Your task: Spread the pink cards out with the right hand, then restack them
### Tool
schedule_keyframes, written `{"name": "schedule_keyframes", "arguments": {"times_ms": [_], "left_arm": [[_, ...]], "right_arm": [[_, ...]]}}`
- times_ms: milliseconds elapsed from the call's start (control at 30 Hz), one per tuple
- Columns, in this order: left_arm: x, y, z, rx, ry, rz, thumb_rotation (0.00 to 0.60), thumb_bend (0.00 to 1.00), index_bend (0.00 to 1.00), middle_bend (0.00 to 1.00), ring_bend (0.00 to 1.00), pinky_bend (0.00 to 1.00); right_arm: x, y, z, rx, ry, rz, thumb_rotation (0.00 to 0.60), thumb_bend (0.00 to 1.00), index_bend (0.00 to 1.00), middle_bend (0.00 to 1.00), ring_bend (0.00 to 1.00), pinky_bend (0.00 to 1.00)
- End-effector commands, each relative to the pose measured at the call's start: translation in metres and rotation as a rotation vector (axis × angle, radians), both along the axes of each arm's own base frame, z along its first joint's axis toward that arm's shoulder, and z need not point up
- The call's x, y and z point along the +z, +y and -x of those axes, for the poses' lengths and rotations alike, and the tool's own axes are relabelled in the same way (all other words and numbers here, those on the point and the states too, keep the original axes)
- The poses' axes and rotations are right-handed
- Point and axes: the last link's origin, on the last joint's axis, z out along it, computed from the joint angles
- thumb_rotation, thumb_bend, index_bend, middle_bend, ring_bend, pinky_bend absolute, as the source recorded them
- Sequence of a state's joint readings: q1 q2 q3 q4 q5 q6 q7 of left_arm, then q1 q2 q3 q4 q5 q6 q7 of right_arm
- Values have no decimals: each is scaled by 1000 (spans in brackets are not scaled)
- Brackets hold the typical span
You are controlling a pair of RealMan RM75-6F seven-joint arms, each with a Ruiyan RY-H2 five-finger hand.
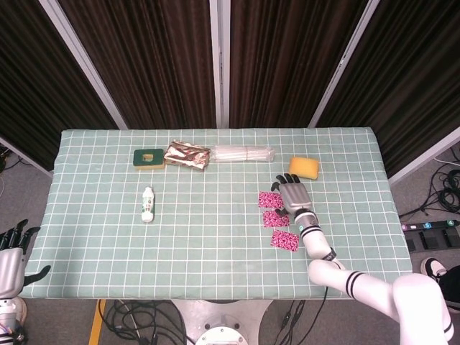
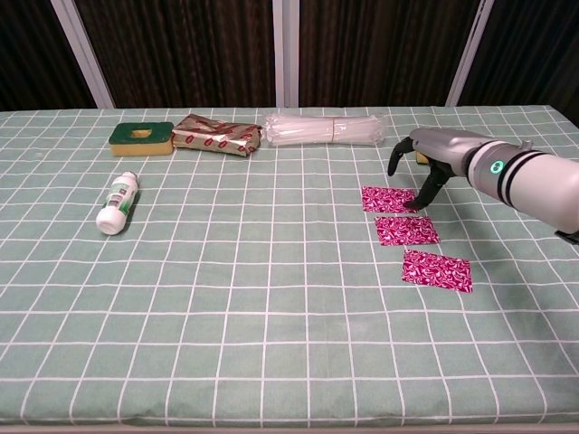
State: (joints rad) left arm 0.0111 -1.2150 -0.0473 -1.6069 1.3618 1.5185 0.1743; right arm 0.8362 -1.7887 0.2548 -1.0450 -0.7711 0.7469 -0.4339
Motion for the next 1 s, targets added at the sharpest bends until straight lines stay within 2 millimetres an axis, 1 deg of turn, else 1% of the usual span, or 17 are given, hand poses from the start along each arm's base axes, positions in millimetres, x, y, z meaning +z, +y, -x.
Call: {"name": "schedule_keyframes", "arguments": {"times_ms": [33, 167, 567, 1000], "left_arm": [[0, 0, 0, 0, 1, 1, 600, 90, 268, 195, 153, 168], [1, 1, 1, 2, 2, -3, 600, 91, 268, 195, 153, 168], [1, 1, 2, 10, 6, -1, 600, 91, 268, 195, 154, 168], [1, 0, 3, 16, 6, 0, 600, 91, 268, 195, 153, 168]], "right_arm": [[-11, -4, -6, -10, -6, -5, 597, 116, 322, 105, 0, 0], [-17, -7, -7, -13, 0, 1, 597, 114, 326, 105, 0, 0], [-25, -11, -4, -19, 16, -2, 599, 112, 328, 106, 0, 0], [-27, -12, 0, -23, 26, -4, 599, 113, 333, 106, 0, 0]]}}
